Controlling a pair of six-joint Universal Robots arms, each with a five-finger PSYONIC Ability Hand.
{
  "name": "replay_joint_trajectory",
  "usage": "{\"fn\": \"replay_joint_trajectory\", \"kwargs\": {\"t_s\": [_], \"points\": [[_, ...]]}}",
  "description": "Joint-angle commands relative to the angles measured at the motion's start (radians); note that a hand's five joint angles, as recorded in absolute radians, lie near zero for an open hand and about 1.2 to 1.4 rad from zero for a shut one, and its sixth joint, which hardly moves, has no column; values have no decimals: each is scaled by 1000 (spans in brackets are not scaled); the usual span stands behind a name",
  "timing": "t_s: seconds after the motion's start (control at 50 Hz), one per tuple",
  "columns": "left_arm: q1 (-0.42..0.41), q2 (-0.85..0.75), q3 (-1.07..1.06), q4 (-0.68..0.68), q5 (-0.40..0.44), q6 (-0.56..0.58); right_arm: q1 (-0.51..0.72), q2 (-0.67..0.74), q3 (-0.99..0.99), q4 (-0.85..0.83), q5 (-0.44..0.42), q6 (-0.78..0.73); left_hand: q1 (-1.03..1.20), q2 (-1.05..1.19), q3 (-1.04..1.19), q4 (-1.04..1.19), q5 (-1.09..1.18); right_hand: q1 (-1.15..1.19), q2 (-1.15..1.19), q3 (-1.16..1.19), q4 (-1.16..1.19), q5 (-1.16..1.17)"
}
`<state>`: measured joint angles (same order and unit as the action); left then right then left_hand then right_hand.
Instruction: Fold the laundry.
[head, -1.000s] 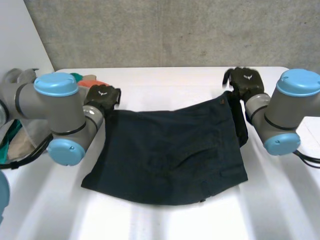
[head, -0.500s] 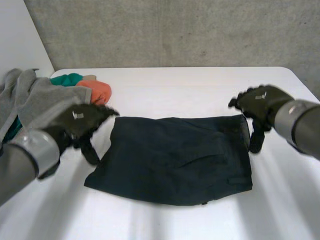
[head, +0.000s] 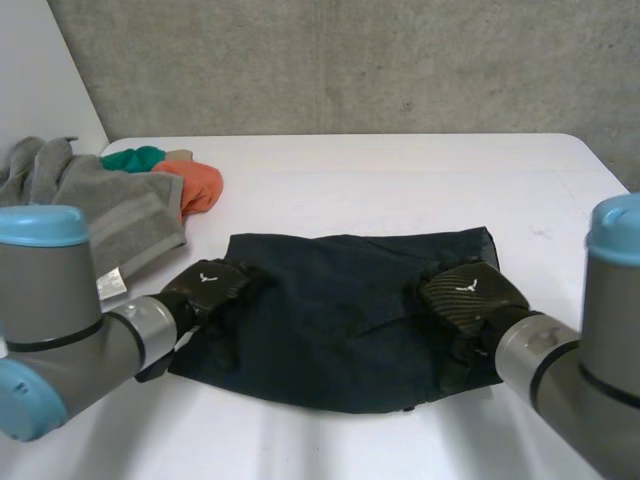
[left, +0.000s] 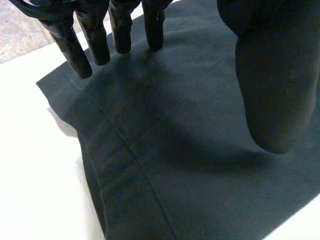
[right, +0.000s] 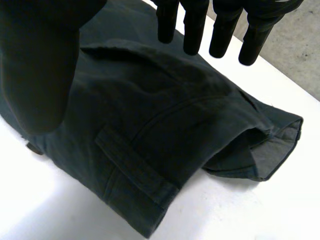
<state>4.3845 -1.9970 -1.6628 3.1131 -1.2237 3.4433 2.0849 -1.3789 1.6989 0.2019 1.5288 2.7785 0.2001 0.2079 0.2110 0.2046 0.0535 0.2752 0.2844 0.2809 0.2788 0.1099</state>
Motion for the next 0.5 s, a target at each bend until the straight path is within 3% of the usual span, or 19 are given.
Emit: {"fn": "replay_joint_trajectory", "kwargs": {"t_s": [0.02, 0.08, 0.12, 0.16, 0.18, 0.2, 0.34, 0.42, 0.5], "points": [[-55, -118, 107, 18, -62, 10, 21, 105, 5, -162, 62, -4, 128, 120, 117, 123, 100, 277, 268, 272, 274, 268], [-71, -155, 141, 18, -82, 19, 20, 141, -8, -173, 73, -11, 254, 246, 243, 249, 226, 407, 398, 401, 403, 398], [-83, -186, 170, 15, -106, 33, 17, 167, -19, -176, 76, -22, 462, 454, 451, 457, 434, 559, 550, 554, 556, 550], [-88, -198, 189, 19, -123, 42, 15, 181, -30, -179, 73, -31, 734, 726, 723, 730, 706, 764, 755, 759, 761, 755], [-92, -200, 210, 24, -141, 56, 14, 191, -44, -182, 71, -42, 1087, 1079, 1076, 1083, 1059, 1036, 1026, 1030, 1032, 1027], [-94, -198, 222, 27, -152, 60, 14, 193, -53, -183, 71, -48, 1195, 1187, 1184, 1191, 1167, 1120, 1111, 1114, 1117, 1111], [-111, -161, 385, 200, -273, 79, -25, 218, -258, -346, 82, -146, 1196, 1188, 1185, 1192, 1168, 1121, 1112, 1115, 1118, 1112], [-96, -126, 501, 370, -338, 74, -58, 222, -431, -573, 70, -166, 1196, 1188, 1185, 1192, 1168, 1121, 1112, 1115, 1118, 1112], [-73, -71, 607, 594, -350, 37, -98, 236, -596, -935, 45, -146, 1196, 1188, 1185, 1192, 1168, 1121, 1112, 1115, 1118, 1112]]}}
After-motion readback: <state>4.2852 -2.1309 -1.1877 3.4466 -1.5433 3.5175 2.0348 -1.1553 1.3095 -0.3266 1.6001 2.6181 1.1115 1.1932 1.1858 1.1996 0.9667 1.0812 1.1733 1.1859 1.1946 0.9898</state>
